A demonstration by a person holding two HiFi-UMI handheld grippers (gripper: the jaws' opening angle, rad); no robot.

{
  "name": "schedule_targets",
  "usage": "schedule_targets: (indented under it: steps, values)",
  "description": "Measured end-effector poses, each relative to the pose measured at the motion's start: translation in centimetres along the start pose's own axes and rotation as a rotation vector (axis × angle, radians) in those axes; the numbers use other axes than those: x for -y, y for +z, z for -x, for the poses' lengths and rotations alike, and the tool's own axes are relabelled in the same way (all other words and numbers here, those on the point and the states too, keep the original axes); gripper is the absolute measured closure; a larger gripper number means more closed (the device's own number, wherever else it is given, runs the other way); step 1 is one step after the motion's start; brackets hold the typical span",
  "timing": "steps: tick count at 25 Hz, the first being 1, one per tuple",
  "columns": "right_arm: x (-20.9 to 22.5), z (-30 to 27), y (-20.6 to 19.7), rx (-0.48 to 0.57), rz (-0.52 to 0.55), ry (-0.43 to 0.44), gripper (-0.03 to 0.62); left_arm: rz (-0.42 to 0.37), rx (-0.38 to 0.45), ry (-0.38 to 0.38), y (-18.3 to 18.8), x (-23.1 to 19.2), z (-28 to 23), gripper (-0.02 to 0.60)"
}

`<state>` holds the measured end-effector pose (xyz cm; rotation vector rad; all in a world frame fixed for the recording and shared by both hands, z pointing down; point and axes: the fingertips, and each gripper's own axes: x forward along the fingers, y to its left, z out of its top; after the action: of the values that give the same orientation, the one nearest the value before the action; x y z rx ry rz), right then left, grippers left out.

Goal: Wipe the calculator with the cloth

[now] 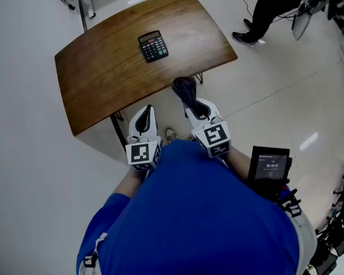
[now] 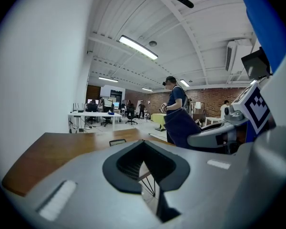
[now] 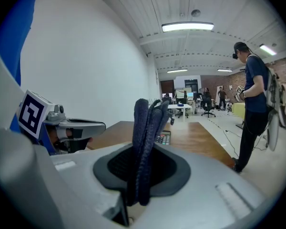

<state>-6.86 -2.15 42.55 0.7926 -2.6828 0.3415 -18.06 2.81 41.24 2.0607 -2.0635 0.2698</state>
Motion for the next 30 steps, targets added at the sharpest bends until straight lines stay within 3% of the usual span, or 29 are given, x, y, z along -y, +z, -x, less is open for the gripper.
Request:
schedule_targets:
  steps: [6,16,27,30]
  values:
    - [0.3,-1.7,2.5,0.002,-0.008,-0.031,0.522,-0.003,-0.008,-0.037,1.7,-1.5,-1.2,0.574]
    - [1.9,-0.9,0.8,-0.005,-0.002,-0.058,0.522,0.008,-0.034,-0.048,0.1,-0.1,-1.3,0.575]
    - [0.8,0.3,-2.4,-0.042,0.026,-0.012,0.522,0.017,-0.067,-0.029,-3.1,1.3,0.6,0.574]
    - [1.7,0.0,-1.9,-0.036,0.009,-0.046,0.522,-0.007,-0.092,-0.063,-2.7,1.3,-0.6,0.575]
